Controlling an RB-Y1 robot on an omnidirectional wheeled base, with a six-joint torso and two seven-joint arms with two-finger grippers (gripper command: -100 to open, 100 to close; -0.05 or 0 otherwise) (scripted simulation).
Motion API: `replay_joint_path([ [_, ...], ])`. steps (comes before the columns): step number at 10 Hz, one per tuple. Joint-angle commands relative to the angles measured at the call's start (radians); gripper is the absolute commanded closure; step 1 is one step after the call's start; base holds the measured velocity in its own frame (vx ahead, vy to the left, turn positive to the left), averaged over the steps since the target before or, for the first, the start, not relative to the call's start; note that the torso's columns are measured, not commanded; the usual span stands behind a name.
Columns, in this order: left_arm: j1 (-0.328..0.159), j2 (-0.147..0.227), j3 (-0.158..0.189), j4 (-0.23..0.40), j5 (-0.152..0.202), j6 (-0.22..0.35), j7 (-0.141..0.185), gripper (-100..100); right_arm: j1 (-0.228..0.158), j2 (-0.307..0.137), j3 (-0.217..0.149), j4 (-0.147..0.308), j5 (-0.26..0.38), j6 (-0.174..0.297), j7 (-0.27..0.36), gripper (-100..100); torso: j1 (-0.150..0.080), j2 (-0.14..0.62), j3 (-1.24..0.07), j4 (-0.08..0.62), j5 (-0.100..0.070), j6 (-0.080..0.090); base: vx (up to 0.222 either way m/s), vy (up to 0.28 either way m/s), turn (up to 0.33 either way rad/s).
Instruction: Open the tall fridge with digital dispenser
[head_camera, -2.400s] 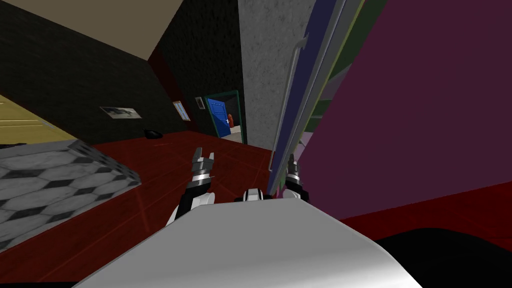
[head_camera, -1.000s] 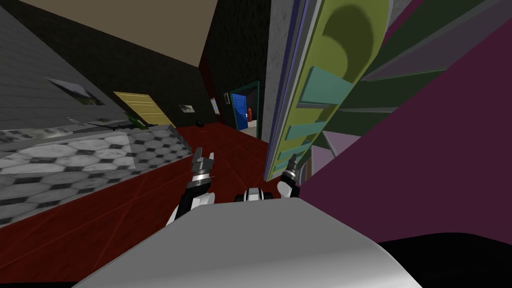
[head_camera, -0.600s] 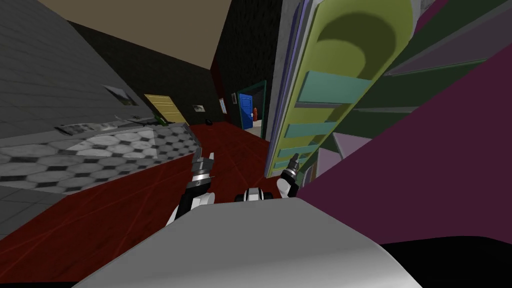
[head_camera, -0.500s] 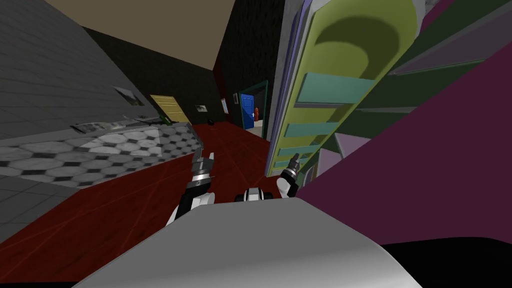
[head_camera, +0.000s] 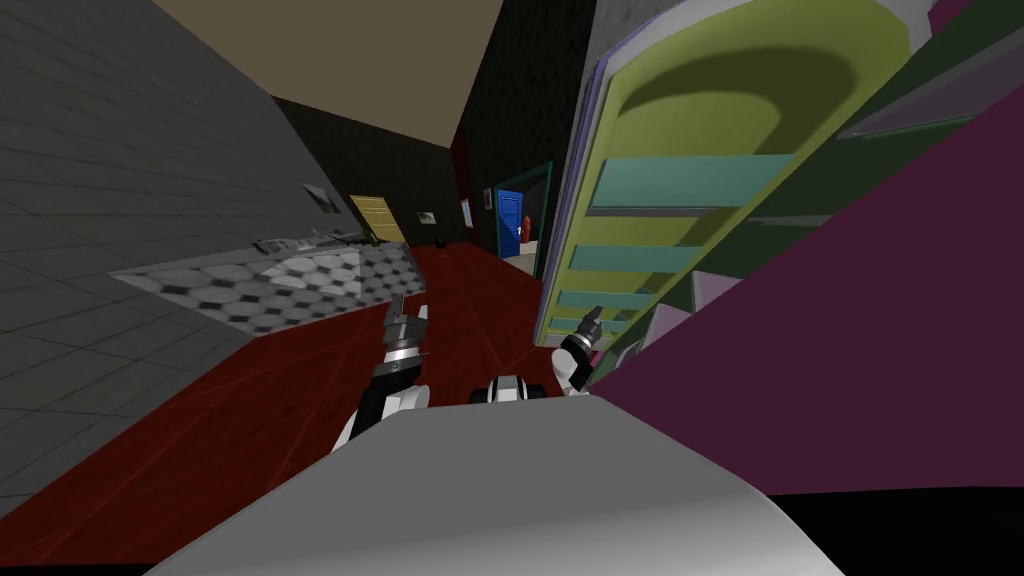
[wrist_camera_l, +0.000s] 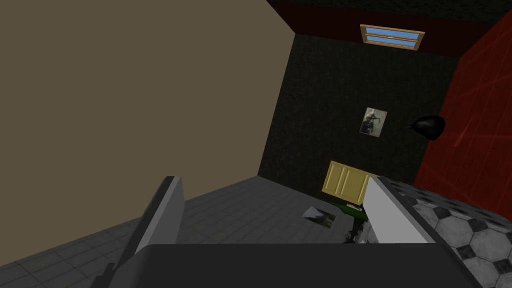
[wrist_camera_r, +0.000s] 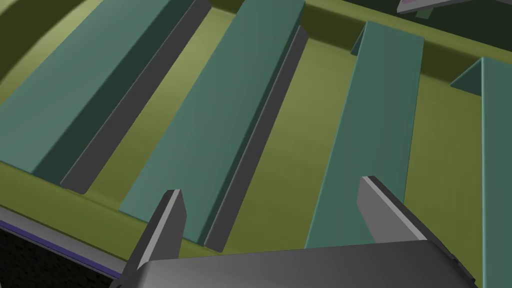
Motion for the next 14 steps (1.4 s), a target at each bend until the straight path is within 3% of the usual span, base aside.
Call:
replay_joint_path([
  [1,0.000,0.000,0.000,0.000,0.000,0.000,0.000,0,-0.045,-0.012,-0.003,0.024,-0.048,-0.079,0.056,-100,0.001,0.001,0.001,0.000,0.000,-0.001,-0.103,-0.037,0.191],
  [2,0.000,0.000,0.000,0.000,0.000,0.000,0.000,0,-0.045,-0.012,-0.003,0.024,-0.048,-0.088,0.056,-100,0.001,0.000,0.000,0.000,0.000,0.000,-0.040,-0.015,0.034],
  [3,0.000,0.000,0.000,0.000,0.000,0.000,0.000,0,-0.085,-0.021,-0.004,0.047,-0.088,-0.126,0.102,-100,0.001,-0.003,-0.002,-0.001,0.000,0.000,-0.072,-0.032,0.367],
  [4,0.000,0.000,0.000,0.000,0.000,0.000,0.000,0,-0.085,-0.021,-0.004,0.047,-0.088,-0.152,0.102,-100,0.000,-0.001,-0.001,0.000,0.000,-0.002,-0.085,-0.039,0.223],
  [5,0.000,0.000,0.000,0.000,0.000,0.000,0.000,0,-0.080,-0.020,-0.004,0.044,-0.083,-0.131,0.094,-100,-0.001,0.000,0.000,0.000,0.000,0.000,-0.033,-0.015,0.014],
  [6,0.000,0.000,0.000,0.000,0.000,0.000,0.000,0,-0.045,-0.012,-0.003,0.024,-0.048,-0.088,0.056,100,0.000,-0.001,-0.001,0.000,0.000,0.000,0.077,0.019,-0.392],
  [7,0.001,0.000,0.000,0.000,0.000,0.000,0.000,0,-0.010,-0.003,-0.002,0.001,-0.016,-0.064,0.028,100,0.002,-0.006,-0.003,-0.002,0.001,0.001,0.180,0.069,-0.435],
  [9,0.001,0.000,0.000,0.000,0.000,0.000,0.000,0,-0.004,-0.003,-0.002,0.001,-0.009,-0.024,0.010,100,0.002,-0.004,-0.003,-0.001,0.001,-0.001,0.108,0.062,-0.216],
  [10,0.000,0.000,0.000,0.000,0.000,0.000,0.000,0,0.036,0.005,-0.002,-0.023,0.031,0.014,-0.033,100,-0.001,0.003,0.001,0.001,0.000,-0.002,0.083,0.043,-0.332],
  [11,0.001,0.000,0.000,0.000,0.000,0.000,0.000,0,0.036,0.005,-0.002,-0.023,0.031,0.040,-0.035,100,-0.002,0.004,0.002,0.001,-0.001,0.000,0.077,0.047,-0.231],
  [12,0.000,0.000,0.000,0.000,0.000,0.000,0.000,0,0.076,0.014,-0.001,-0.046,0.071,0.068,-0.076,100,-0.001,0.003,0.002,0.001,0.000,-0.001,0.102,0.059,-0.322],
  [14,0.000,0.000,0.000,0.000,0.000,0.000,0.000,0,0.076,0.014,-0.001,-0.046,0.071,0.105,-0.081,100,0.000,-0.001,-0.001,0.000,0.000,-0.001,0.069,0.036,-0.114],
])
